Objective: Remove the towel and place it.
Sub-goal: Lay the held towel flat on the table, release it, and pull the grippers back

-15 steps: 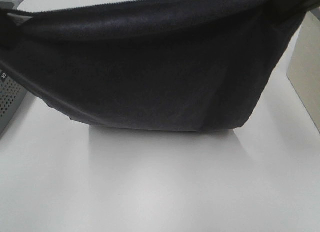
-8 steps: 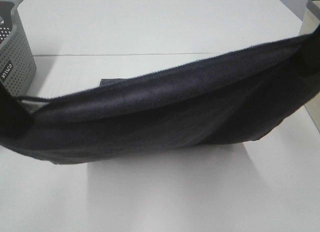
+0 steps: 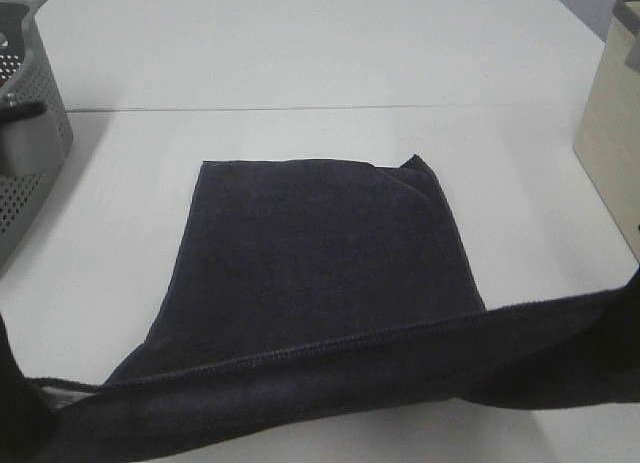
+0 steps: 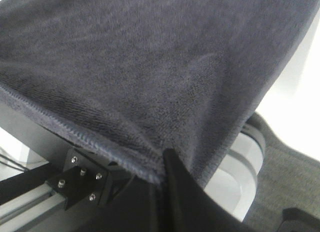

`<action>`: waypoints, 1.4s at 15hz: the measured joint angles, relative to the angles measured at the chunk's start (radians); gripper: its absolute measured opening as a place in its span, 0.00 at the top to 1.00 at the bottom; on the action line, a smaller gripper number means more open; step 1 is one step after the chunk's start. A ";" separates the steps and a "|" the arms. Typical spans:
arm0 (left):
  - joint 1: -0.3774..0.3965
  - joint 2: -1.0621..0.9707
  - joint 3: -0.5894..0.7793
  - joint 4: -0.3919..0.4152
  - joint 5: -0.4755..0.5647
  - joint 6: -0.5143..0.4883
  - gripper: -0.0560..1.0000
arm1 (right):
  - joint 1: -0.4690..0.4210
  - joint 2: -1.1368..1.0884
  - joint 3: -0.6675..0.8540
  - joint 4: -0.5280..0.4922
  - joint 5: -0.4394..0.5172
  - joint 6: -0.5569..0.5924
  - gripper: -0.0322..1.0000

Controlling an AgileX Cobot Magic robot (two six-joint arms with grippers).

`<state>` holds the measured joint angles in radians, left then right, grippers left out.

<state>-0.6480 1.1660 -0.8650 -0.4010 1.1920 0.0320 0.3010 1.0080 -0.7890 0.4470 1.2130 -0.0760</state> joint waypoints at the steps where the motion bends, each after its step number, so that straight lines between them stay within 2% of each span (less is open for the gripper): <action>1: 0.000 0.001 0.014 -0.009 -0.001 -0.001 0.95 | 0.000 0.000 0.033 0.008 0.000 0.000 0.96; 4: 0.000 0.055 0.044 -0.043 -0.004 0.004 0.95 | 0.000 0.000 0.140 0.013 0.000 -0.001 0.96; 7: 0.000 0.166 0.046 -0.068 -0.004 0.044 0.95 | 0.000 0.053 0.184 -0.010 -0.001 -0.008 0.96; 13: 0.000 0.378 0.046 -0.103 -0.037 0.102 0.95 | 0.000 0.242 0.185 -0.050 -0.005 -0.069 0.96; 21: 0.000 0.491 0.048 -0.127 -0.059 0.106 0.95 | -0.001 0.507 0.185 -0.044 -0.115 -0.174 0.96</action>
<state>-0.6480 1.6570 -0.8170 -0.5280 1.1330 0.1380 0.3000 1.5150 -0.6040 0.4030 1.0980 -0.2500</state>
